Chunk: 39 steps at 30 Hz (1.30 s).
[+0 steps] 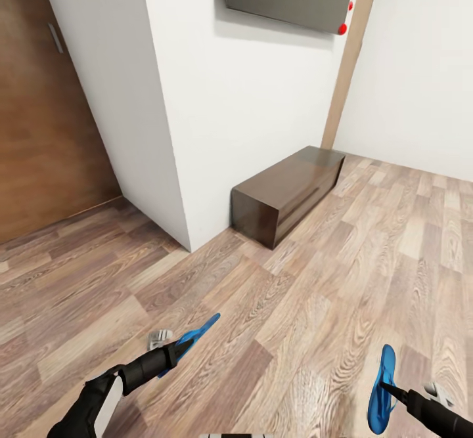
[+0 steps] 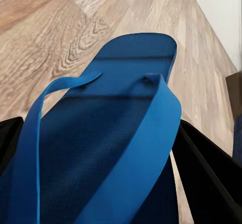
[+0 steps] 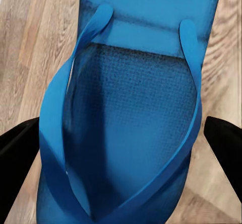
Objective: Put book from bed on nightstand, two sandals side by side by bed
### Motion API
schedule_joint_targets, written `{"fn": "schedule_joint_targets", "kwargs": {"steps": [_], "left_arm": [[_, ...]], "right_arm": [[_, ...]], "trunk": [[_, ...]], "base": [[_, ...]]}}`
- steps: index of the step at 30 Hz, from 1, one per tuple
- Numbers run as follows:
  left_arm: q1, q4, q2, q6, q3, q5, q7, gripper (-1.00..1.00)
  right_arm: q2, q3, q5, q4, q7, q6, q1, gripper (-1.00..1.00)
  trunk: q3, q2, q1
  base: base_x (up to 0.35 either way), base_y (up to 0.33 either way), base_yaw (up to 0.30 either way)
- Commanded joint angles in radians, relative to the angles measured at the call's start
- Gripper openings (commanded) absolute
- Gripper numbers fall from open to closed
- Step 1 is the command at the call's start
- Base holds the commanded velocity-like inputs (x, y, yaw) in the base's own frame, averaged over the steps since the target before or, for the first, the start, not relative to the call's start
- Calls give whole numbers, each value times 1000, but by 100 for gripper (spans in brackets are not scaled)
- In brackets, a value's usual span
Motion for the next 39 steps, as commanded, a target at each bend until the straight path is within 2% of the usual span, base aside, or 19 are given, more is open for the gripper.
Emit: {"fn": "schedule_joint_targets", "kwargs": {"steps": [1,10,21,26,28,31,35,39], "left_arm": [[0,0,0,9,1,6,-2,-100],[0,0,0,9,1,6,-2,-100],[0,3,0,9,3,6,-2,-100],[0,72,9,-2,7,7,-1,-100],[0,170,30,-51,9,6,-2,-100],[0,257,61,-134,9,9,-3,-100],[1,315,80,-197,9,11,-3,-100],[1,329,83,-210,9,12,-3,-100]], "right_arm": [[0,-2,-3,0,2,11,-1,-100],[0,-2,-3,0,1,11,-1,-100],[0,-2,-3,0,1,11,-1,-100],[0,-2,-3,0,2,11,-1,-100],[1,-2,-3,0,2,11,0,-100],[1,-2,-3,0,2,11,0,-100],[2,-1,-2,0,2,11,-1,-100],[2,-1,1,0,1,11,-1,-100]], "trunk": [[3,0,-1],[38,2,-5],[38,2,-5],[38,2,-5],[38,2,-5],[38,2,-5],[50,3,-6],[57,3,-7]], "base": [[0,0,-285],[0,0,-298],[0,0,-300],[0,0,-300],[0,0,-300],[0,0,-300],[0,0,-300],[0,0,-300]]}}
